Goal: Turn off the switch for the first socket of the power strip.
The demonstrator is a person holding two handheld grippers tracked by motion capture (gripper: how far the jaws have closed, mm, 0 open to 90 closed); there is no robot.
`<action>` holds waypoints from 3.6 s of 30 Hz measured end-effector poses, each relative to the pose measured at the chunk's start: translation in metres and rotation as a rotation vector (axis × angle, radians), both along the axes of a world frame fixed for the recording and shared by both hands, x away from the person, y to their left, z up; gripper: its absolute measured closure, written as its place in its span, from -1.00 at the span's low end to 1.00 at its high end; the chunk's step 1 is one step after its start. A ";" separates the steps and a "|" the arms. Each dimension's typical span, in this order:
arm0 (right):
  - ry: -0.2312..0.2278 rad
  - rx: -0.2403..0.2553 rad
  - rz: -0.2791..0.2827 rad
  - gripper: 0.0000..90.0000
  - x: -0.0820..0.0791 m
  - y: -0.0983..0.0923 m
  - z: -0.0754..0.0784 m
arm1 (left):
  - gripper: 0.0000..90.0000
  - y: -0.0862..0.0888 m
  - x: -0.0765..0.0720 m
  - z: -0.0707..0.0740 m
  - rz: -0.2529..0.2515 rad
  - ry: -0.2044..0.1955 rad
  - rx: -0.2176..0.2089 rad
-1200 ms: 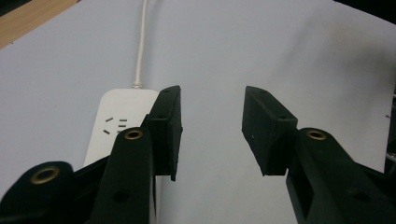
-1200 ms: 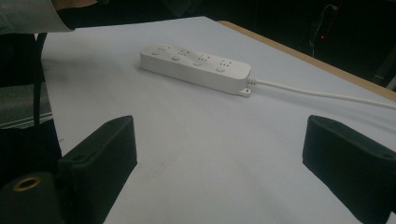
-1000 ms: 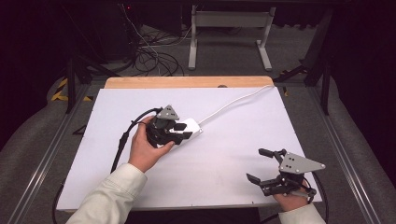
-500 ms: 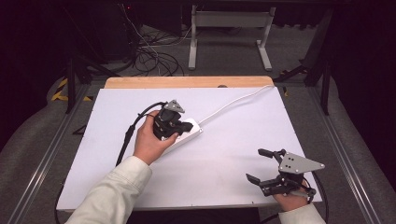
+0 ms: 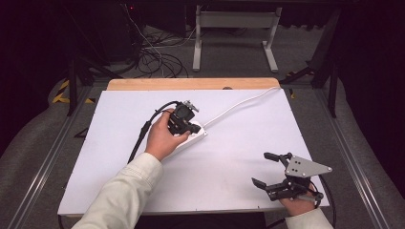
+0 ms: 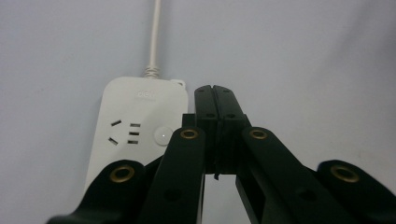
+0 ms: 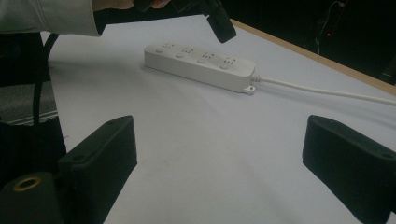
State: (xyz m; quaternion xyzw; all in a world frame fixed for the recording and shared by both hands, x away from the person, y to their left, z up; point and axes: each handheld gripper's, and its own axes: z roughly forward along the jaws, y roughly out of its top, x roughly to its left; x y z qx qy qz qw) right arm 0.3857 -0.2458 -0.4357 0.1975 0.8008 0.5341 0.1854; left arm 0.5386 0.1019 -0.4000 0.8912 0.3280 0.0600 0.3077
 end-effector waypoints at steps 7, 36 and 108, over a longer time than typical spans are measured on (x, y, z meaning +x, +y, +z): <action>0.002 0.004 0.005 -0.77 0.000 0.000 0.000 | 1.00 0.001 0.013 -0.011 0.048 0.035 0.026; 0.021 0.009 0.030 -0.77 0.002 0.000 -0.002 | 1.00 -0.002 0.027 -0.030 0.114 0.115 0.097; 0.029 0.006 0.047 -0.77 0.000 0.001 -0.003 | 1.00 0.015 0.022 -0.047 0.129 0.112 -0.089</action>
